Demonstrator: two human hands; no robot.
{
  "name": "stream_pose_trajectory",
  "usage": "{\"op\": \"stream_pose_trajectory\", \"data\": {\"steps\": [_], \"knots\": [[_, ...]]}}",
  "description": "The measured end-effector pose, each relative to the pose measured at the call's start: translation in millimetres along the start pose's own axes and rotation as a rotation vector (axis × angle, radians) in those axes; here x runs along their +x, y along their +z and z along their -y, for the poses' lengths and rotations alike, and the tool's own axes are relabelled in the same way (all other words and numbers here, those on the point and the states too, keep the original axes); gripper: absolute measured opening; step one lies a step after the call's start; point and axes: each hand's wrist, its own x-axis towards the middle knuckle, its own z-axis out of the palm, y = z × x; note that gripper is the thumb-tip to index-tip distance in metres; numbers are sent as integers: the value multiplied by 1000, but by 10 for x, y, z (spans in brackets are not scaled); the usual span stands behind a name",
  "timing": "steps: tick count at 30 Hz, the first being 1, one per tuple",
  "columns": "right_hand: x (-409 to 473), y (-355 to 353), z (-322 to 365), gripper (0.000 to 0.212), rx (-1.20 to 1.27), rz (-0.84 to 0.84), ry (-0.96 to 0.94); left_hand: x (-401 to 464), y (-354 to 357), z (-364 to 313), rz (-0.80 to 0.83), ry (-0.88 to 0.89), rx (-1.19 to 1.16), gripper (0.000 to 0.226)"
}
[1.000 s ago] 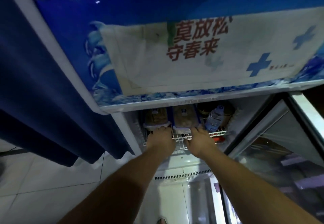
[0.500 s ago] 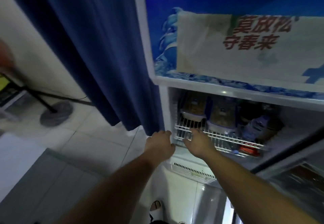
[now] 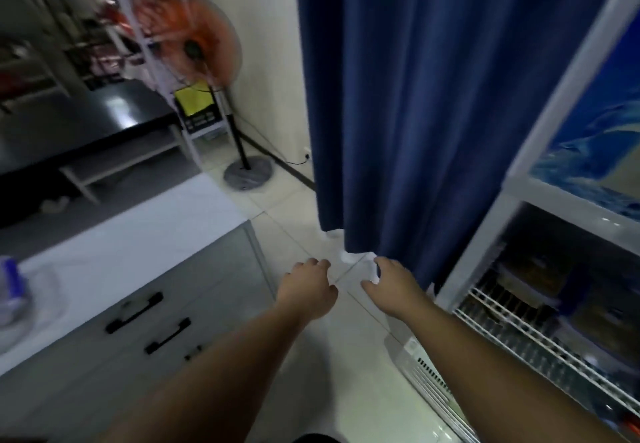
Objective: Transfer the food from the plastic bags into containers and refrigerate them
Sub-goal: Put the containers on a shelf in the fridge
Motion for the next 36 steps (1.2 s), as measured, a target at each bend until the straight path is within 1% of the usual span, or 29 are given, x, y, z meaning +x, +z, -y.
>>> {"op": "stream_pose_trajectory", "data": {"steps": [8,11,15,20,29,36], "knots": [[377,637,1607,69,-123,41,-148,37,-493,1585,-64,-112,-62,59],[493,949,2225,70,-128,81,-189,7,-659,2221,-89,-164,-74,58],[608,1407,2969,63,-140,146,-270,-108,-818,3072,-113,-281,-78,55],[714,1966,3784,69,-141,236,-375,-305,-915,3979,-139,-444,-128,58],[1059,2796,5073,67,-250,428,-601,-563,-1050,5199,-215,-749,-224,58],[1356,3227,6038,67,-300,539,-753,-694,-1299,5887,-287,-1011,-300,52]]}}
